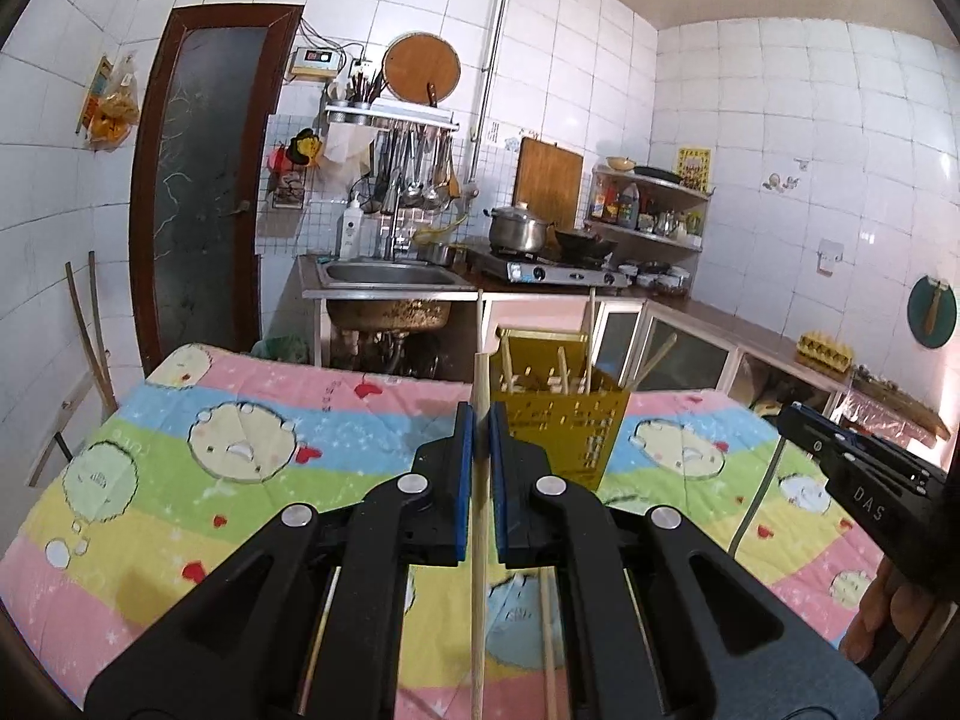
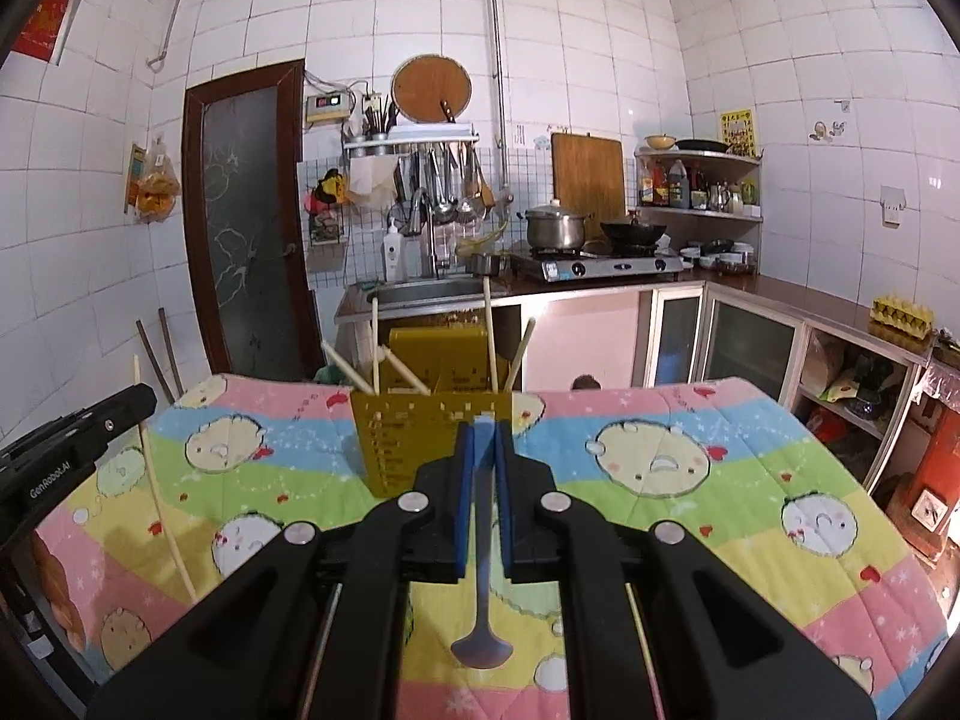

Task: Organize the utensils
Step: 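Carry the grey spoon and chopstick up toward the yellow holder, then lower both held utensils into the yellow holder and open the right tool, then move both open tools back over the green frog fork on the quilt, then grasp the green frog fork with the right tool while the left tool grasps a chopstick, then lift the frog fork and chopstick and carry them over the yellow holder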

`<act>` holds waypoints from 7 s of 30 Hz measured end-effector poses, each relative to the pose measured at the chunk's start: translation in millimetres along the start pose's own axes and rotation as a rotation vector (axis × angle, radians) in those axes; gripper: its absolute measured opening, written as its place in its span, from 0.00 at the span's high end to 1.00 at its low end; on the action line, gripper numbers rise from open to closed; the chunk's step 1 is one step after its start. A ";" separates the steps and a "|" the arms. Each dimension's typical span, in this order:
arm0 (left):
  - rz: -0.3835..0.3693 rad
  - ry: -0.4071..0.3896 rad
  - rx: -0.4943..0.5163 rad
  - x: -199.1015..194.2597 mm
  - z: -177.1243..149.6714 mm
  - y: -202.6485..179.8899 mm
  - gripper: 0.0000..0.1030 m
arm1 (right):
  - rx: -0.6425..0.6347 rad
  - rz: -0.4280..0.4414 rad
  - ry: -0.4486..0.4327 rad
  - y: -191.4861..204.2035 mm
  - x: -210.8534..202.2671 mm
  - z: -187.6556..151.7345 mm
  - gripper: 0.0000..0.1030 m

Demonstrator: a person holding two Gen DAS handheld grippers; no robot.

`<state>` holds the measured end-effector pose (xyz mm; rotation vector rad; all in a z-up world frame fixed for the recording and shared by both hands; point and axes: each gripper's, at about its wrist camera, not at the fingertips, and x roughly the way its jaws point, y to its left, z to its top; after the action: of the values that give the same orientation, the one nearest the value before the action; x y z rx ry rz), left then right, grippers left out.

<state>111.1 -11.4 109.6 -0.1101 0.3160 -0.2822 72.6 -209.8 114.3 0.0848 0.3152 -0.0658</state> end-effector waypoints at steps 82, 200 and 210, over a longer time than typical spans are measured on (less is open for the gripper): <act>0.178 0.513 0.038 111.1 -118.7 83.3 0.05 | -0.009 -0.063 0.550 34.0 98.6 -130.6 0.13; -0.012 -0.033 0.034 17.0 -27.2 -13.6 0.96 | 0.077 0.013 -0.035 -21.9 17.9 -41.1 0.85; -0.054 -0.165 0.047 38.8 62.9 -24.8 0.96 | 0.035 0.035 -0.144 -12.3 37.4 36.7 0.85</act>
<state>160.3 -42.4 161.5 -0.0953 0.1424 -0.3317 118.5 -227.3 136.4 0.1193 0.1691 -0.0420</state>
